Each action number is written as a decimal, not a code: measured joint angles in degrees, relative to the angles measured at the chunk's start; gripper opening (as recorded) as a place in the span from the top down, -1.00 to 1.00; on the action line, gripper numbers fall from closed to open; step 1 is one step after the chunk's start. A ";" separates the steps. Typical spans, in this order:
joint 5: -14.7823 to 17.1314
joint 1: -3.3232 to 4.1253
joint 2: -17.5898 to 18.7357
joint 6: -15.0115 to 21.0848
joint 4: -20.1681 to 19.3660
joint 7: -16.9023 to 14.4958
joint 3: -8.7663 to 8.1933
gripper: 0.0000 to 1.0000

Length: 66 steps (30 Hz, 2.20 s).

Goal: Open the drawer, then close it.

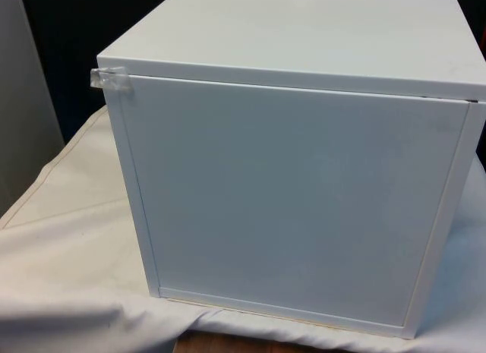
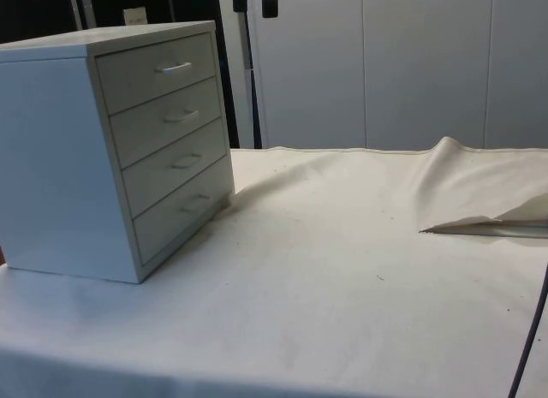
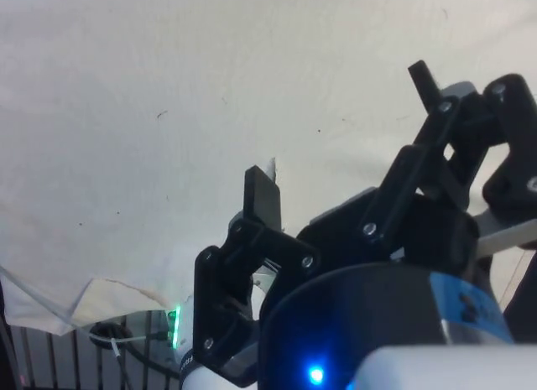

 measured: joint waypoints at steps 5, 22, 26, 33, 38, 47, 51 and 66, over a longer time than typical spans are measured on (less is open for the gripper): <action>0.00 0.00 0.00 0.00 0.00 -2.29 0.00 -1.00; 0.00 0.00 0.00 0.00 0.00 -10.43 0.00 -1.00; 0.00 0.00 0.00 0.00 0.00 -11.92 0.00 -1.00; 0.06 0.00 0.00 0.00 0.00 -15.18 0.00 -1.00; 0.06 0.00 0.06 0.00 0.00 -17.99 0.00 -1.00; 0.17 0.00 0.17 0.11 -0.17 -22.12 -0.06 -1.00; 0.17 0.00 0.17 0.40 -0.34 -22.98 -0.06 -1.00; 0.17 0.00 0.52 3.72 -2.23 -29.74 -0.29 -1.00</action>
